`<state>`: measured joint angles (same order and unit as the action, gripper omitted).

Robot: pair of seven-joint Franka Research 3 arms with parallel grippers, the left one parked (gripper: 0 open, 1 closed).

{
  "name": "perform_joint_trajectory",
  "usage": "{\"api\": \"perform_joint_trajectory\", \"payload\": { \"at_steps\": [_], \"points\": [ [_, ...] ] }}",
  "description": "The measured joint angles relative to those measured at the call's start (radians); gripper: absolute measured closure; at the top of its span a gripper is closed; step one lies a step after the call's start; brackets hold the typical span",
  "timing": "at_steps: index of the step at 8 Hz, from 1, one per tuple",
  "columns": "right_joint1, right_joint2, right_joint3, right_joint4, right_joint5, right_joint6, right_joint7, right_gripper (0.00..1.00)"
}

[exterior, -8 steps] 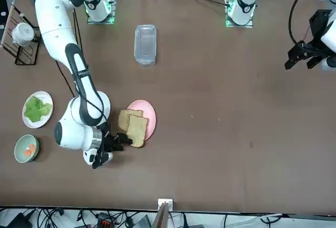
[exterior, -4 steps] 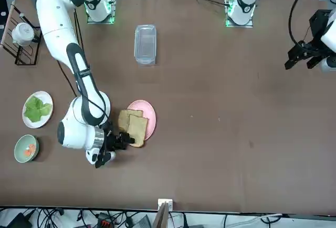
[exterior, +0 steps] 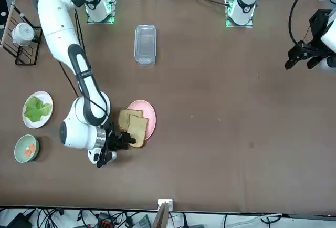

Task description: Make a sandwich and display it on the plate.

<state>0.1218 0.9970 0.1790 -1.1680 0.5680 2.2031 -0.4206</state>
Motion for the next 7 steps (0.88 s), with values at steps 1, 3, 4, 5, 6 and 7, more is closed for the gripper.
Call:
{"api": "perform_joint_trajectory", "payload": {
  "at_steps": [1, 3, 4, 5, 6, 7],
  "points": [
    [0.0, 0.004, 0.0, -0.002, 0.0, 0.003, 0.0, 0.25],
    [0.0, 0.007, 0.001, -0.004, 0.0, 0.005, 0.0, 0.25],
    [0.001, 0.007, 0.003, -0.006, 0.0, 0.005, 0.0, 0.25],
    [0.002, 0.007, 0.003, -0.007, 0.0, 0.005, -0.001, 0.28],
    [0.004, 0.007, 0.003, -0.008, 0.0, 0.005, -0.001, 0.28],
    [0.005, 0.007, 0.003, -0.01, 0.001, 0.005, -0.001, 0.38]
  ]
}}
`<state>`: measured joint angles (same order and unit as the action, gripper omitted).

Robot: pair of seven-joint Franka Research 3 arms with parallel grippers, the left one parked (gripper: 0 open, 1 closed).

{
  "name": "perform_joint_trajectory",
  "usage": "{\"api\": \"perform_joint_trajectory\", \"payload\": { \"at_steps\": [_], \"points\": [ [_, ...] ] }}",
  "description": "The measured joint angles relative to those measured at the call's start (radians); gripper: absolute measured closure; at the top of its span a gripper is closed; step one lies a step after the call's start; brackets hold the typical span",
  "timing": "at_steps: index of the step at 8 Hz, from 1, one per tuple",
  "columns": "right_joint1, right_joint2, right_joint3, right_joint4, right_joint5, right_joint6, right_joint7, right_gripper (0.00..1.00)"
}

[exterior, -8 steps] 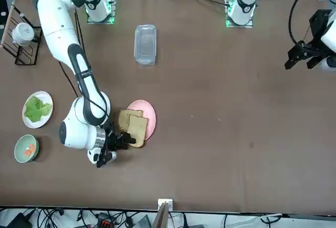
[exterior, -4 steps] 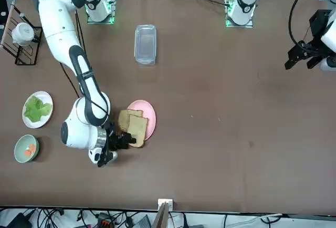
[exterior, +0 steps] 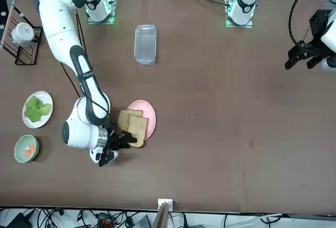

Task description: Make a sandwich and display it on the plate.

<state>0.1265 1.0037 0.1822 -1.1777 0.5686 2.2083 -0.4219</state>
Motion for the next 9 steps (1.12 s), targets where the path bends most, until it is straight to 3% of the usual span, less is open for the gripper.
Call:
{"api": "perform_joint_trajectory", "payload": {
  "at_steps": [1, 4, 5, 6, 9],
  "points": [
    [0.0, 0.0, 0.0, -0.002, 0.001, 0.0, 0.0, 0.53],
    [-0.003, 0.0, 0.0, -0.006, 0.002, 0.0, -0.009, 0.63],
    [-0.005, -0.001, 0.0, -0.005, 0.004, 0.0, -0.015, 0.83],
    [-0.008, -0.002, 0.0, -0.005, 0.005, 0.0, -0.016, 0.9],
    [-0.009, -0.034, 0.001, 0.005, 0.015, -0.052, -0.015, 0.9]
  ]
}}
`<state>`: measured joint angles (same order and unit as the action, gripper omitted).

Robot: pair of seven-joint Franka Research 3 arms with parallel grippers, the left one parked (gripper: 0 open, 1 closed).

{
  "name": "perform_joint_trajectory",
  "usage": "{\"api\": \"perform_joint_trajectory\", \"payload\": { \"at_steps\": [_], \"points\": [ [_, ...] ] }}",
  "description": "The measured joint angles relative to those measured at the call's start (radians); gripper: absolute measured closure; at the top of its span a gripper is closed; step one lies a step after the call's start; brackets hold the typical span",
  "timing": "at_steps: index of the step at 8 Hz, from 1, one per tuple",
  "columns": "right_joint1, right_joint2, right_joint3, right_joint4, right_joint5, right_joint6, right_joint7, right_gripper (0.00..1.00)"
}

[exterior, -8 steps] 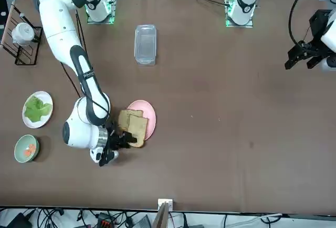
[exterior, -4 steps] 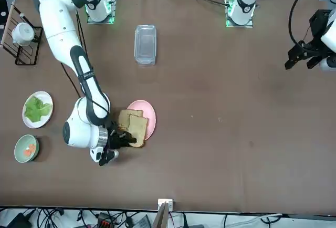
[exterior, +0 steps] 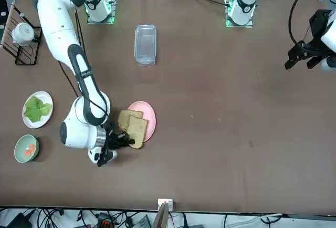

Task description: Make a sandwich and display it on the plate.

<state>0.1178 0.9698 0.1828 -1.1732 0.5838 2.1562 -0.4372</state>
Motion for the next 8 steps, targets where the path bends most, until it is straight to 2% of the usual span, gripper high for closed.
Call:
{"api": "perform_joint_trajectory", "payload": {
  "at_steps": [3, 6, 8],
  "points": [
    [0.002, -0.067, 0.004, 0.005, 0.007, -0.07, 0.044, 0.92],
    [0.001, -0.148, 0.004, 0.009, 0.007, -0.188, 0.065, 0.92],
    [-0.003, -0.207, -0.012, 0.01, -0.029, -0.25, 0.181, 0.92]
  ]
}}
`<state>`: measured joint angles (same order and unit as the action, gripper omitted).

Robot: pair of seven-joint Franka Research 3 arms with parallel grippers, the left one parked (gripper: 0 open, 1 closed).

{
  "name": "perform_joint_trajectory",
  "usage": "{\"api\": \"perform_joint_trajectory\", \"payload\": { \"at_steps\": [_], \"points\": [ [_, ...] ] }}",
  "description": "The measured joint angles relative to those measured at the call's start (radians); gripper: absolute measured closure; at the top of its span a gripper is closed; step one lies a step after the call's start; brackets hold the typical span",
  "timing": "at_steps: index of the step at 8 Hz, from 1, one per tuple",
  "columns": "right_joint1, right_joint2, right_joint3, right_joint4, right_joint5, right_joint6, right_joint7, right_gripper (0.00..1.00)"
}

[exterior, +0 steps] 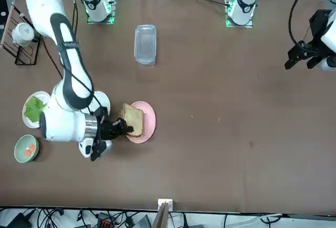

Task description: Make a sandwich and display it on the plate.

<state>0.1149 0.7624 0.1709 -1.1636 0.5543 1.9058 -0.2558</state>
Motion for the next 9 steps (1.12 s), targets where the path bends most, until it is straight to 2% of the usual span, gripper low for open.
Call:
{"api": "perform_joint_trajectory", "payload": {
  "at_steps": [2, 5, 7, 9],
  "points": [
    [-0.023, -0.037, -0.013, 0.0, -0.096, -0.014, 0.157, 0.92],
    [-0.099, -0.091, -0.026, -0.006, -0.177, -0.025, 0.242, 0.92],
    [-0.158, -0.14, -0.056, -0.068, -0.194, -0.04, 0.27, 0.92],
    [-0.186, -0.192, -0.086, -0.188, -0.197, 0.022, 0.28, 0.92]
  ]
}}
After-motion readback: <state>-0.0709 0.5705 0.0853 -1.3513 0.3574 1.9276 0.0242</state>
